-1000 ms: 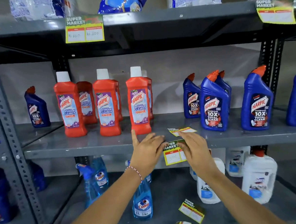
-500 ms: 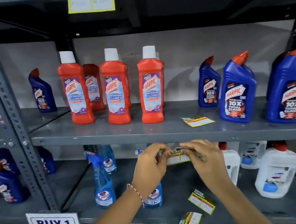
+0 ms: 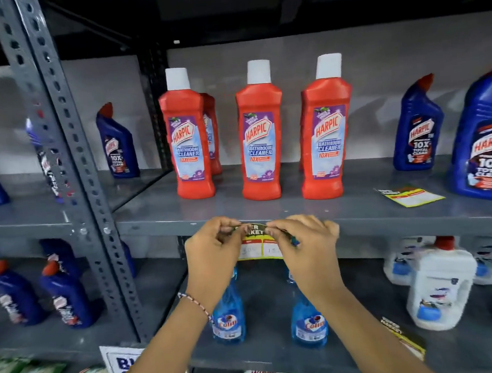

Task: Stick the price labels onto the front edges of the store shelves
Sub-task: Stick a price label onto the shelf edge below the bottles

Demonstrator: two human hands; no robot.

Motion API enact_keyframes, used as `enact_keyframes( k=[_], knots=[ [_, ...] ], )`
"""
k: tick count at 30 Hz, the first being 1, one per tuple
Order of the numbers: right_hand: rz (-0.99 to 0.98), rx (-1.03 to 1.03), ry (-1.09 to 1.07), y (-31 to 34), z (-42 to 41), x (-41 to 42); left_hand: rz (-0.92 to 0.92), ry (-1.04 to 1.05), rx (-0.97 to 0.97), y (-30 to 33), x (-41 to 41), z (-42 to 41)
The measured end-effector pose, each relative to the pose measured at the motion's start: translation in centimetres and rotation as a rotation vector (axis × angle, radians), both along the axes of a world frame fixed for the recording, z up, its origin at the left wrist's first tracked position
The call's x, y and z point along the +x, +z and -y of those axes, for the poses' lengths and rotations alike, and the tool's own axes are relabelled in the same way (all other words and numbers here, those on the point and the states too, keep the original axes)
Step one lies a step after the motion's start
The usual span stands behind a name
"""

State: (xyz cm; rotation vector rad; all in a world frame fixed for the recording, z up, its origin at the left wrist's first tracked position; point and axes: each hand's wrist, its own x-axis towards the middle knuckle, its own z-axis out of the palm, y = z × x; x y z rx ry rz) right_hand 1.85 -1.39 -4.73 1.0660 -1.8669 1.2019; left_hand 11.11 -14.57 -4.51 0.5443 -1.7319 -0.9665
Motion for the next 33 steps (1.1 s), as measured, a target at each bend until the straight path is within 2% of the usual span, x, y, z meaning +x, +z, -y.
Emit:
enact_keyframes(
  k=[7, 12, 18, 22, 25, 27, 30, 33],
  knots=[
    [-0.034, -0.003, -0.139, 0.1, 0.9, 0.3, 0.030, 0.039, -0.078, 0.0, -0.4, 0.9],
    [0.072, 0.010, -0.202, 1.0, 0.3, -0.3, 0.030, 0.101, -0.158, 0.4, 0.0, 1.7],
    [0.086, 0.057, -0.160, 1.1, -0.7, -0.4, -0.002, 0.048, -0.180, 0.6, 0.1, 0.5],
    [0.104, -0.072, 0.035, 1.6, -3.7, -1.9, -0.047, 0.082, -0.258, 1.5, 0.2, -1.7],
    [0.079, -0.116, -0.061, 3.1, -7.3, -4.5, -0.090, -0.044, -0.250, 2.8, -1.4, -5.1],
    [0.148, -0.091, -0.182, 4.2, -9.8, -7.2, -0.078, -0.237, -0.183, 3.9, -3.6, -7.8],
    [0.313, 0.084, -0.340, 5.8, -13.5, -11.6, 0.036, -0.452, -0.006, 5.9, -8.8, -11.3],
    [0.405, 0.296, -0.354, 6.7, -15.7, -14.5, 0.224, -0.539, 0.165, 7.7, -14.6, -13.0]
  ],
)
